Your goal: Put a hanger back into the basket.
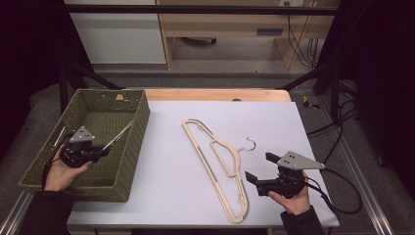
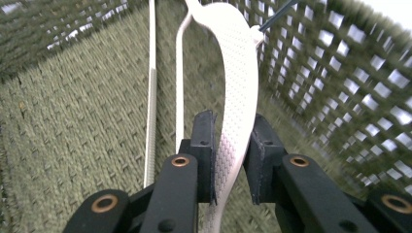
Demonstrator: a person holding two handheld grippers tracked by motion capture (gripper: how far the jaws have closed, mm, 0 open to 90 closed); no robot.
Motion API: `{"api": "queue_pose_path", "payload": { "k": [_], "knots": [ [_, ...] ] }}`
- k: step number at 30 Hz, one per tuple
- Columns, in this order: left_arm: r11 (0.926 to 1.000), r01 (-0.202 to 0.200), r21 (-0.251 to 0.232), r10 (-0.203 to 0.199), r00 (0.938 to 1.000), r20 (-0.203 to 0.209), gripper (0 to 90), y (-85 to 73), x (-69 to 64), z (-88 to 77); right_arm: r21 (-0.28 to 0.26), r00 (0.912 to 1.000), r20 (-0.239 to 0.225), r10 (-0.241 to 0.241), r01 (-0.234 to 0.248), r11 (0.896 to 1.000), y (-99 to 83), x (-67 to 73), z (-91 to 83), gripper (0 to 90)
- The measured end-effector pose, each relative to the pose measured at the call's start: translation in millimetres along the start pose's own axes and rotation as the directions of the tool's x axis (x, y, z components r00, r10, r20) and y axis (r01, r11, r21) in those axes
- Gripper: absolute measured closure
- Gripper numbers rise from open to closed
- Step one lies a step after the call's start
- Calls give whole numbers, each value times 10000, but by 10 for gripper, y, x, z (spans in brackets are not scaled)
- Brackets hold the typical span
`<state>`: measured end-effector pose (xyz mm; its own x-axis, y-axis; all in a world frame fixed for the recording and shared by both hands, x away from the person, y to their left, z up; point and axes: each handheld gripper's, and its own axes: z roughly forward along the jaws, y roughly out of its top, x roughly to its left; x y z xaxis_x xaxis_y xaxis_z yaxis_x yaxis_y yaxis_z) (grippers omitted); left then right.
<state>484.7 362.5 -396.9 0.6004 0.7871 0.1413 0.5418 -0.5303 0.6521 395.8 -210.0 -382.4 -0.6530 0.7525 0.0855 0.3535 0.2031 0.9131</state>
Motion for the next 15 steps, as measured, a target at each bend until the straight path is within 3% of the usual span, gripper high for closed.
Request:
{"api": "queue_pose_path", "payload": {
  "k": [4,15],
  "knots": [
    [9999,94,109,-95,9999,73,746,4,6,15,4,10000,1,-26,26,10000,-2,1,9,65],
    [9971,-196,735,176,9995,274,702,14,-15,70,114,9999,-72,-102,103,9999,-19,13,35,65]
  ]
}}
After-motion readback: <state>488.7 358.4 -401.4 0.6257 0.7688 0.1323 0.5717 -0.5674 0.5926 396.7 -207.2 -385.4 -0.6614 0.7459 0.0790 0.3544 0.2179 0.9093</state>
